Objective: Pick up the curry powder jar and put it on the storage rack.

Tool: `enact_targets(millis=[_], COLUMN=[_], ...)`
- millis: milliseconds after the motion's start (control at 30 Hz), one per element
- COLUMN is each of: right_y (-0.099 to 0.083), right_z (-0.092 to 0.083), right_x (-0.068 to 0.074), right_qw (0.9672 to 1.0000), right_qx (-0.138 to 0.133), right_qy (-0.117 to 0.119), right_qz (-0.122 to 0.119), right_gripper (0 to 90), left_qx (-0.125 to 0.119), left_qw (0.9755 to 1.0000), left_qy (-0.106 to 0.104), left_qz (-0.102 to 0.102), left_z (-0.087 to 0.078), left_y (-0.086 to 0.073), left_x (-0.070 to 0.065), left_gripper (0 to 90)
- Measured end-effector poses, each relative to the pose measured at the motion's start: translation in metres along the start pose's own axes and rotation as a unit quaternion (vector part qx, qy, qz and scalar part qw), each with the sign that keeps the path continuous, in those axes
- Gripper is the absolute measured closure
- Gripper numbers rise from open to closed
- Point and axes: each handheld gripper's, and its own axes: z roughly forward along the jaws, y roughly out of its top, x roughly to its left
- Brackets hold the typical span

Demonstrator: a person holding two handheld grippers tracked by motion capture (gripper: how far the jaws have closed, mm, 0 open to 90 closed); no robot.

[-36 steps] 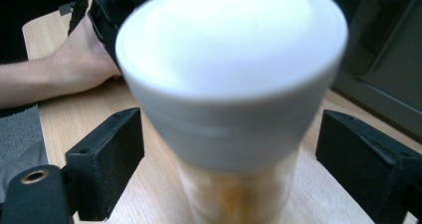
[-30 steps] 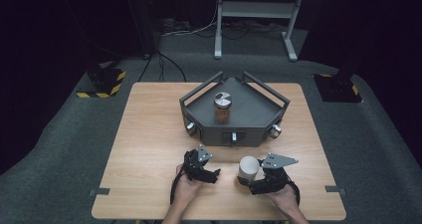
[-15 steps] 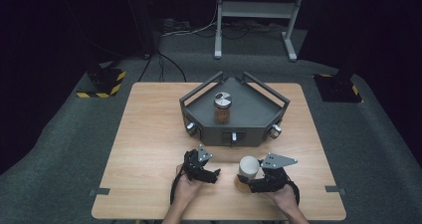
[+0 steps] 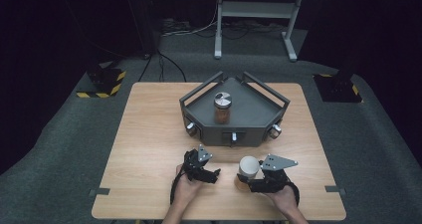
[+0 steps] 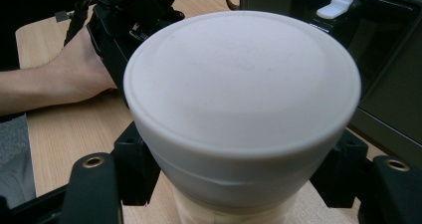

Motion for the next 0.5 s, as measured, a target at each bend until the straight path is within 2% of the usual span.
enact_targets(millis=[500], right_y=[-0.0012], right_z=[-0.0016], right_x=[0.0064], right_qw=[0.9998], right_qx=[-0.004], right_qy=[-0.012], right_qz=[-0.016], right_gripper=[35.1], left_qx=[0.0], left_qw=[1.0], left_qy=[0.0], left_qz=[0.0], left_z=[0.0], left_y=[-0.0001], left_x=[0.0], left_gripper=[6.7])
